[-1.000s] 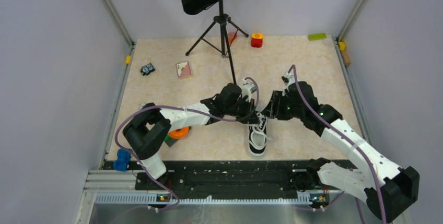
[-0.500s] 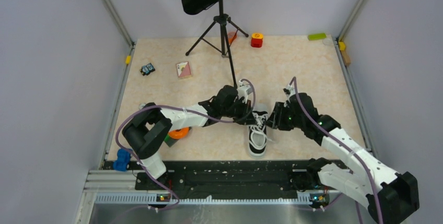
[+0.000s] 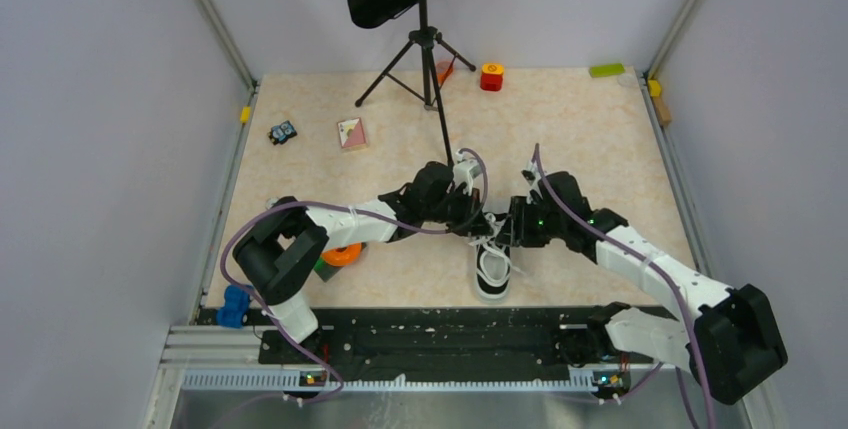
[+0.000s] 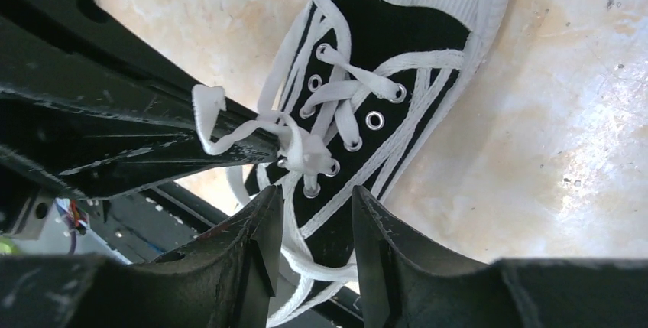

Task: Tie the shoes
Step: Cross the shoelace with the shoelace.

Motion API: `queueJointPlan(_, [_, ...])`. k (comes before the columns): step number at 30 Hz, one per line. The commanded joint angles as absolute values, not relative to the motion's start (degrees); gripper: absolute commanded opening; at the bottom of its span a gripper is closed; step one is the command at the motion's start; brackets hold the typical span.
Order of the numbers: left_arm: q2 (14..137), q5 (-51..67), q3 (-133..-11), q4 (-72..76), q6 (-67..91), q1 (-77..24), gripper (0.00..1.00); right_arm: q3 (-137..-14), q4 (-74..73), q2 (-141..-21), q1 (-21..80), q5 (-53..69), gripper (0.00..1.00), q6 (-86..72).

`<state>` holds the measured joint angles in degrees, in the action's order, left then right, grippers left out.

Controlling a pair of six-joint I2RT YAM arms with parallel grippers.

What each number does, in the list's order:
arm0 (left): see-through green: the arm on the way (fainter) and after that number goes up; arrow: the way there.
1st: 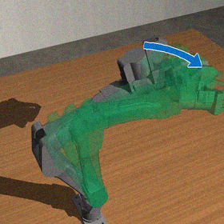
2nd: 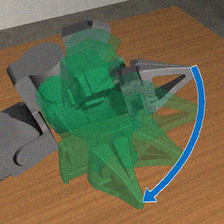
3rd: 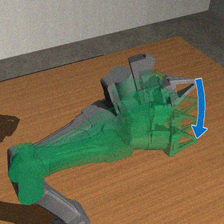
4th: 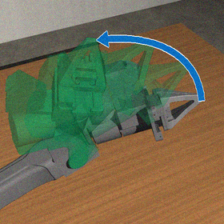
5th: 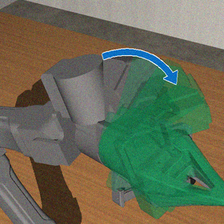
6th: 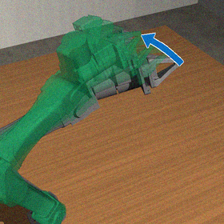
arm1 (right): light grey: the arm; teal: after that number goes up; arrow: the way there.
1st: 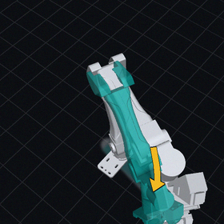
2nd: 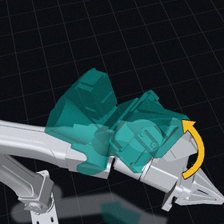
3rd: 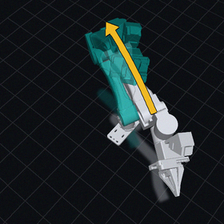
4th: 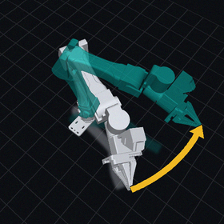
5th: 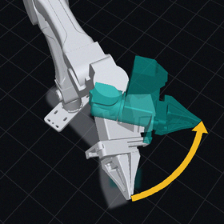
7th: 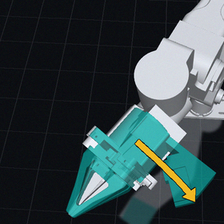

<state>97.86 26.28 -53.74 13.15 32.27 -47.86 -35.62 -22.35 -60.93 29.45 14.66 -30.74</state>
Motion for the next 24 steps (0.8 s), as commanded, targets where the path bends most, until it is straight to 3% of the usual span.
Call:
queueJointPlan(1, [95.73,27.68,-53.57,16.09,32.7,-47.57,0.0,-39.33,-19.08,-63.04,29.07,13.87,0.4,-27.85])
queueJointPlan(13, [96.4,27.92,-54.58,14.43,32.33,-47.55,0.0,-39.85,-13.88,-66.75,29.0,14.1,0.35,-27.91])
queueJointPlan(17, [95.97,27.91,-54.82,13.78,31.82,-47.61,0.0,-39.72,-12.53,-67.33,29.0,14.64,0.23,-28.06])
queueJointPlan(22, [96.09,27.73,-54.84,13.65,31.9,-47.55,0.0,-39.84,-13.02,-66.49,29.03,14.11,0.0,-28.21])
queueJointPlan(24, [96.1,27.64,-54.85,13.51,31.82,-47.55,0.0,-39.67,-13.68,-65.72,29.02,13.54,0.0,-28.27])
